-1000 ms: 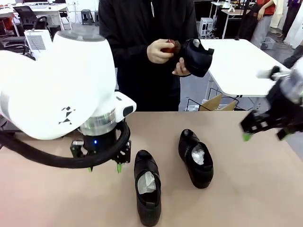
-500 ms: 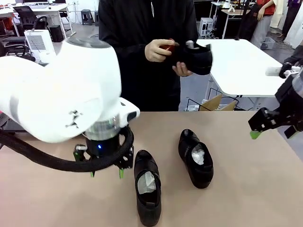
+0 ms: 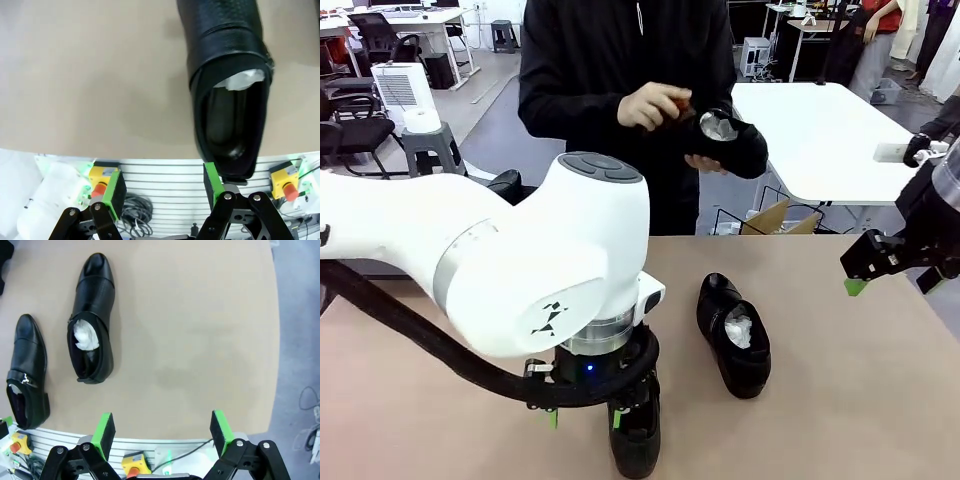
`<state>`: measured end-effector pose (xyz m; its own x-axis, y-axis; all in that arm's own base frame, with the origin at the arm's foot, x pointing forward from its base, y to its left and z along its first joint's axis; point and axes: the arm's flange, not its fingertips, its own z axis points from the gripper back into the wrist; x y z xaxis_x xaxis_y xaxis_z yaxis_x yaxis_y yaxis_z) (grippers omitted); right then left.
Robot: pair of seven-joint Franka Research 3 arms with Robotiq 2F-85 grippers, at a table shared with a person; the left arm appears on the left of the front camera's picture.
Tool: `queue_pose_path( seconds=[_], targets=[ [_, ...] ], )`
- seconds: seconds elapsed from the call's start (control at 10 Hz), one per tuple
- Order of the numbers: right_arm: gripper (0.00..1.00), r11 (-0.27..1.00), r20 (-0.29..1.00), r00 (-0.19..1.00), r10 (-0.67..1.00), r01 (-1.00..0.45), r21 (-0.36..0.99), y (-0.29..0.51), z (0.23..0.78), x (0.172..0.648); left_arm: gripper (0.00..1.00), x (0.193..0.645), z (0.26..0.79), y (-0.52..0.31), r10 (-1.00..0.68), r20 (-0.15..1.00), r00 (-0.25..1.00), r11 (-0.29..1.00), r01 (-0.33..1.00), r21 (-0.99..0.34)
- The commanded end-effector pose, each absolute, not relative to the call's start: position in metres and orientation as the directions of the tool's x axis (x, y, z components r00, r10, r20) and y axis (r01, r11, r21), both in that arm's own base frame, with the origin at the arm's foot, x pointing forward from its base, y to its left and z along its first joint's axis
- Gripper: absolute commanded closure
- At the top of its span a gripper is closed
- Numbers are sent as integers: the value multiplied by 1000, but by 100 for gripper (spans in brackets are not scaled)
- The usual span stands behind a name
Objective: Organize the shoes by placing them on the stand.
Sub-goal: Place the Shoe from the middle of the table onto the Shoes Stand.
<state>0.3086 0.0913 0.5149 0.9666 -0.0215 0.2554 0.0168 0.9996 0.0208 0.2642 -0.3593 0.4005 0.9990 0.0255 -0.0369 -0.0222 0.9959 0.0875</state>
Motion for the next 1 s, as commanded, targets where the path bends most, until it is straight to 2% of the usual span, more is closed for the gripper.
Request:
queue_pose_path(
  seconds=[0.0, 0.2, 0.4, 0.7, 0.9],
  targets=[
    [0, 999, 251, 967, -39, 31, 39, 91, 515, 309, 19, 269, 397, -364, 50, 6, 999, 997, -50, 65],
    [0, 999, 251, 967, -39, 31, 39, 91, 515, 309, 19, 273, 392, -365, 18, 73, 997, 999, -21, 33],
    [0, 999, 251, 967, -39, 31, 39, 91, 515, 309, 19, 275, 374, -369, -4, 92, 996, 999, -1, 51],
    [0, 999, 251, 967, -39, 31, 39, 91, 515, 309, 19, 280, 356, -367, 23, 77, 997, 997, -29, 72],
    [0, 999, 251, 967, -39, 31, 39, 91, 515, 309, 19, 282, 345, -366, 43, 82, 996, 998, -46, 31]
  ],
)
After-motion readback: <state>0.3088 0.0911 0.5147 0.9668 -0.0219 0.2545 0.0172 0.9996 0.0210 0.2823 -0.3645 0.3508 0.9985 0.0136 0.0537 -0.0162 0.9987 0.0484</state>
